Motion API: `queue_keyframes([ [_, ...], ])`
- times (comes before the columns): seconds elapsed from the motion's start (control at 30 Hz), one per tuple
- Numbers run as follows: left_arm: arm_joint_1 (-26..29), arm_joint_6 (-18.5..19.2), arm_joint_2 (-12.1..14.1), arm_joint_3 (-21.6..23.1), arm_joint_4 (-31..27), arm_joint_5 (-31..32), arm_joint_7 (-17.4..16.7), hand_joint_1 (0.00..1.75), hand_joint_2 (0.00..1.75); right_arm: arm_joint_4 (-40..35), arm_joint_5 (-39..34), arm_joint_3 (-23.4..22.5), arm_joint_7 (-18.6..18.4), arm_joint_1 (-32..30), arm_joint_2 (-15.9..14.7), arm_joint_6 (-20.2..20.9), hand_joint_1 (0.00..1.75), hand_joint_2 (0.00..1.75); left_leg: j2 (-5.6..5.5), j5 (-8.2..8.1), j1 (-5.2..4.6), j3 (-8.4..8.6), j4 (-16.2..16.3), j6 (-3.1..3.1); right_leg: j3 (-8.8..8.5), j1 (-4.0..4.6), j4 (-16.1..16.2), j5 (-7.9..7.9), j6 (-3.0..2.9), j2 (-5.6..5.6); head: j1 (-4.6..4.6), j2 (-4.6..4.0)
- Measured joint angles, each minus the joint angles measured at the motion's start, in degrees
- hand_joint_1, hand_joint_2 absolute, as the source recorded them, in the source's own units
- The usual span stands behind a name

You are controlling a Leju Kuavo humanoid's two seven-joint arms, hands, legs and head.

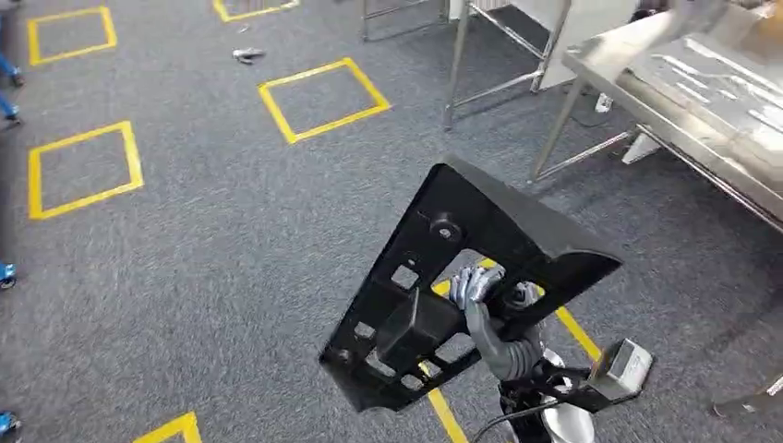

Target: Take the parts from the cabinet and place them on the table.

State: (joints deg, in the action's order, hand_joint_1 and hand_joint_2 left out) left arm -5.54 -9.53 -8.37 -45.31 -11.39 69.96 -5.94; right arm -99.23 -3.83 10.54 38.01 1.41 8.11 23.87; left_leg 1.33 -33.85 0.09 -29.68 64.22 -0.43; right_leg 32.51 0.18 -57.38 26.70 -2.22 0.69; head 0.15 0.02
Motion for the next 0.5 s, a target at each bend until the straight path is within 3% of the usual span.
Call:
queue_keyframes([
  [0.07, -0.9, 0.2, 0.0, -0.1, 0.0, -0.1, 0.2, 0.00, 1.75, 0.0, 0.0, 0.1, -0.1, -0.3, 0.0, 0.0, 1.66, 1.75, -0.86, -3.19, 0.01, -5.78, 9.3, -0.30, -1.27, 0.03, -0.1, 0.54, -0.09, -0.91, -0.02, -0.02],
  [0.1, -1.2, 0.4, 0.1, -0.1, 0.0, -0.1, 0.2, 0.00, 1.75, 0.1, 0.0, 0.1, -0.1, -0.4, 0.0, -0.1, 1.66, 1.75, -0.89, -3.13, 0.02, -7.67, 11.6, -0.46, -1.81, 0.04, -0.1, 0.99, -0.05, -1.64, -0.09, -0.02],
  [0.13, -1.4, 0.5, 0.1, -0.1, 0.0, -0.1, 0.2, 0.00, 1.75, 0.1, 0.0, 0.1, -0.1, -0.5, 0.0, -0.3, 1.66, 1.75, -0.88, -1.32, 0.07, -8.29, 11.1, -0.57, -2.41, 0.01, -0.1, 1.44, 0.04, -2.36, -0.04, -0.02],
  [0.17, -1.4, 0.4, 0.1, -0.1, 0.0, -0.1, 0.3, 0.00, 1.75, 0.1, 0.0, 0.1, -0.1, -0.5, 0.0, -0.3, 1.66, 1.75, -0.90, 1.84, 0.11, -7.83, 8.2, -0.57, -3.16, -0.09, -0.2, 2.04, 0.12, -2.97, -0.09, -0.02],
  [0.23, -1.1, 0.4, 0.1, -0.1, 0.0, 0.0, 0.3, 0.00, 1.75, 0.1, 0.0, 0.2, -0.1, -0.6, 0.0, -0.3, 1.66, 1.75, -1.28, 9.57, 0.34, -5.57, -1.5, -0.56, -4.66, -0.26, -0.5, 3.46, 0.69, -4.20, -0.07, -0.02],
  [0.27, -0.9, 0.5, 0.0, -0.1, 0.0, -0.1, 0.3, 0.00, 1.75, 0.2, 0.0, 0.1, -0.1, -0.8, 0.0, -0.4, 1.66, 1.75, -2.60, 8.96, 0.31, -5.62, -1.0, -0.45, -4.36, -0.31, -0.5, 4.00, 1.11, -4.52, 0.00, -0.02],
  [0.3, -1.0, 0.5, 0.0, -0.2, 0.1, -0.2, 0.4, 0.00, 1.75, 0.2, -0.1, 0.2, -0.1, -0.7, 0.0, -0.4, 1.66, 1.75, -3.01, 9.35, 0.20, -5.30, -2.2, -0.31, -4.19, -0.01, -1.4, 4.20, 1.49, -4.83, -0.22, -0.02],
  [0.33, -1.1, 0.5, 0.0, -0.2, 0.1, -0.2, 0.4, 0.00, 1.75, 0.2, -0.1, 0.2, -0.1, -0.8, 0.0, -0.4, 1.66, 1.75, -2.82, 7.96, 0.07, -4.78, -3.4, 0.21, -3.56, -0.32, -1.3, 4.16, 1.70, -4.85, -0.26, -0.02],
  [0.4, -1.1, 0.3, 0.0, -0.2, 0.1, -0.2, 0.4, 0.00, 1.75, 0.2, -0.1, 0.2, -0.1, -1.0, 0.0, -0.4, 1.66, 1.75, -2.76, 7.37, 0.04, -4.88, -4.1, 0.86, -3.07, -0.29, -1.0, 4.11, 2.03, -4.88, -0.26, -0.02],
  [0.43, -1.1, 0.2, -0.1, -0.2, 0.1, -0.2, 0.4, 0.00, 1.75, 0.1, -0.1, 0.2, -0.1, -1.0, 0.0, -0.4, 1.66, 1.75, -2.63, 7.34, 0.52, -4.37, -4.8, 1.29, -3.06, -0.16, -1.3, 4.61, 2.41, -4.47, -0.35, 0.00],
  [0.47, -1.0, 0.2, -0.1, -0.2, 0.1, -0.1, 0.3, 0.00, 1.75, 0.0, -0.1, 0.2, -0.1, -0.9, 0.0, -0.3, 1.66, 1.75, -2.55, 7.22, 0.50, -3.87, -5.1, 1.56, -2.68, -0.14, -2.7, 5.20, 2.76, -2.82, -0.01, -0.02],
  [0.5, -0.8, 0.0, -0.1, -0.2, 0.1, -0.1, 0.3, 0.00, 1.75, 0.0, -0.1, 0.2, -0.1, -0.8, 0.0, -0.2, 1.66, 1.75, -2.28, 7.08, 0.50, -3.53, -5.3, 1.79, -1.12, -0.21, -5.6, 6.50, 3.05, -1.88, 0.22, 0.00],
])
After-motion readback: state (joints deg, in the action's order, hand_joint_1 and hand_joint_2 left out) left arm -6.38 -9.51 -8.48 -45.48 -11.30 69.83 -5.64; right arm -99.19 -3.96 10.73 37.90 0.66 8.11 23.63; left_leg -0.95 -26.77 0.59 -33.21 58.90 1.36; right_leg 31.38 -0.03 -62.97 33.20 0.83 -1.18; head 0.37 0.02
